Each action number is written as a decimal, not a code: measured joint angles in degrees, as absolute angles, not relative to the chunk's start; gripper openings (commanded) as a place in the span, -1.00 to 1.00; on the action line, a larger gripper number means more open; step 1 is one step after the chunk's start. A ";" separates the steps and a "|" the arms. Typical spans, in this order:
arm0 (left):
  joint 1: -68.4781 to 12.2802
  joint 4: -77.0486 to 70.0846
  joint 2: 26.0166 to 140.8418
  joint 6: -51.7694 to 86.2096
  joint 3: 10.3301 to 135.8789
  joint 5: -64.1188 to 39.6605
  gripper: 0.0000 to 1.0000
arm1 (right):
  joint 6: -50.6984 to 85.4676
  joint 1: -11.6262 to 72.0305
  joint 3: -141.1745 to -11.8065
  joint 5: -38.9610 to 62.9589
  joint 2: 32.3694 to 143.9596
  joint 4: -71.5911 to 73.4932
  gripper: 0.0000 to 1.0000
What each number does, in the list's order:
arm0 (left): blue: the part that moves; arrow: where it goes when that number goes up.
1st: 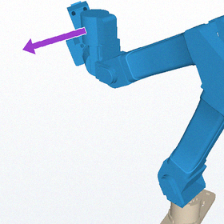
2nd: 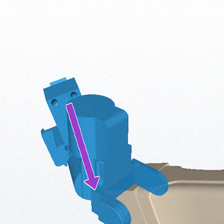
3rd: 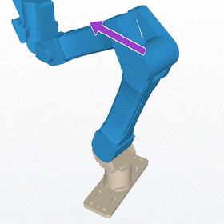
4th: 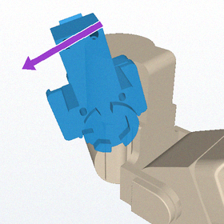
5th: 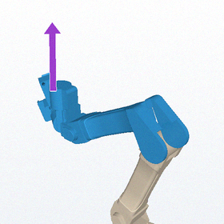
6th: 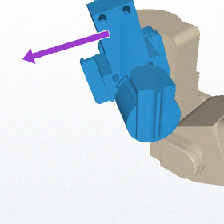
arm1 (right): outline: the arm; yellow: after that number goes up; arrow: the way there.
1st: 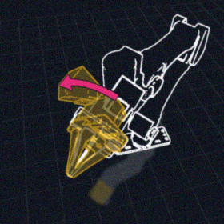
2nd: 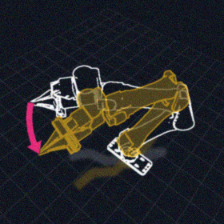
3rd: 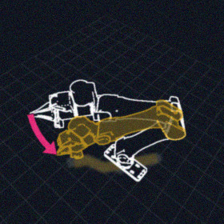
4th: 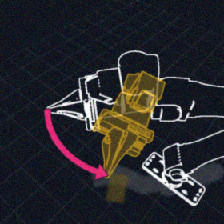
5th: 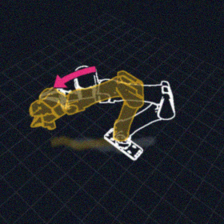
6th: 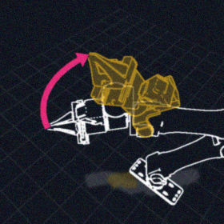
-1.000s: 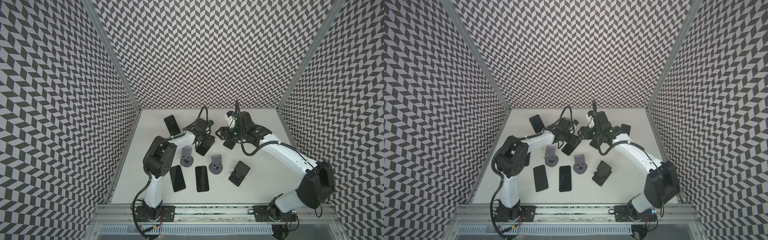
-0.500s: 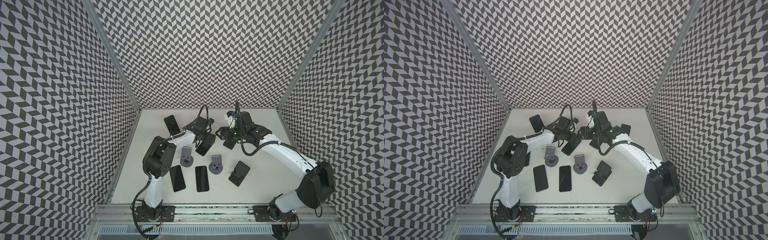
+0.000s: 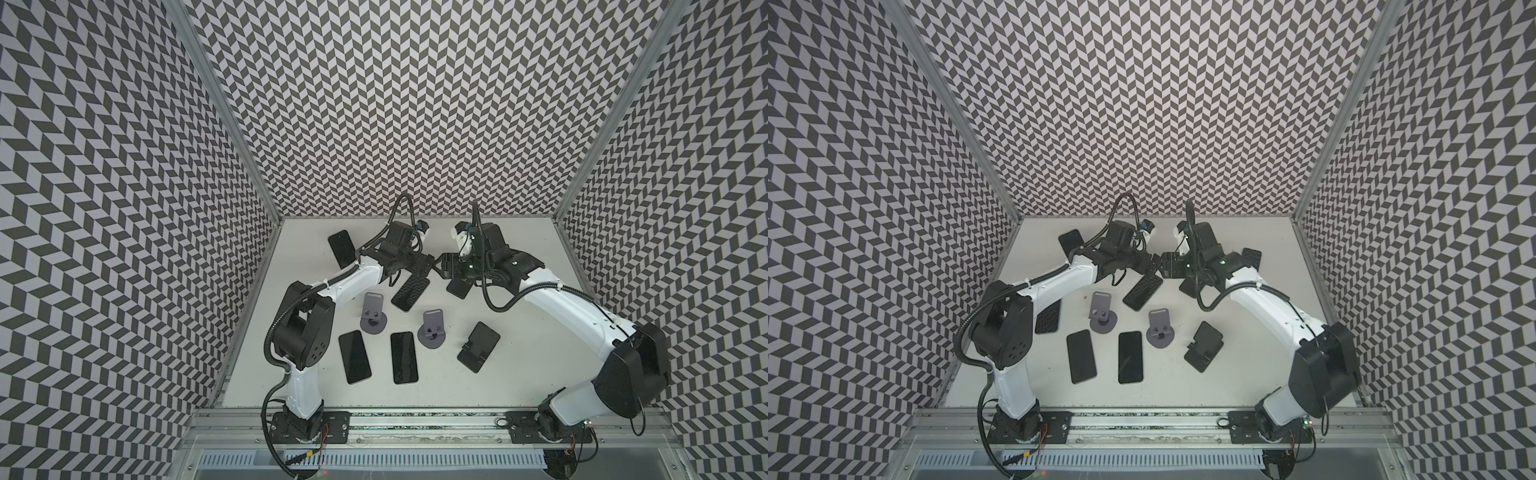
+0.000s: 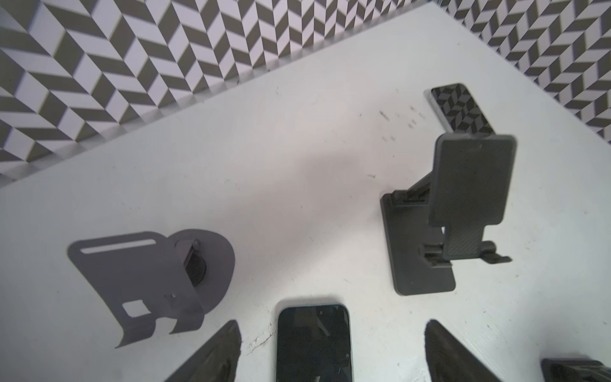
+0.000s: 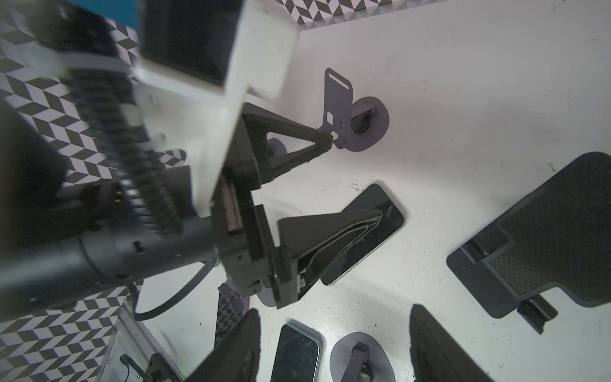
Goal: Remove the phone from the phone stand
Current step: Place the phone at the center of the table.
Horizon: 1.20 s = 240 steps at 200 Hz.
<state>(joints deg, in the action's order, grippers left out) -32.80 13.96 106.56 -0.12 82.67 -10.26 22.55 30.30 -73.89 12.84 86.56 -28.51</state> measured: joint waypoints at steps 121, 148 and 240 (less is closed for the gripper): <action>-32.45 11.38 93.54 3.31 80.62 -10.74 0.76 | 25.56 30.33 -73.89 10.76 79.88 -25.02 0.26; -32.05 9.63 88.07 4.93 76.71 -9.15 0.77 | 25.56 30.33 -73.87 8.91 79.07 -21.52 0.23; -25.45 8.97 75.24 13.02 62.37 -0.03 0.80 | 25.56 32.12 -79.96 5.30 83.99 -14.87 0.19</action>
<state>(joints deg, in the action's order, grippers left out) -25.45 8.97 75.24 13.02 62.37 -0.03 25.56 32.12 -79.96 5.30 83.99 -14.87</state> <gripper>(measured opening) 0.901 0.595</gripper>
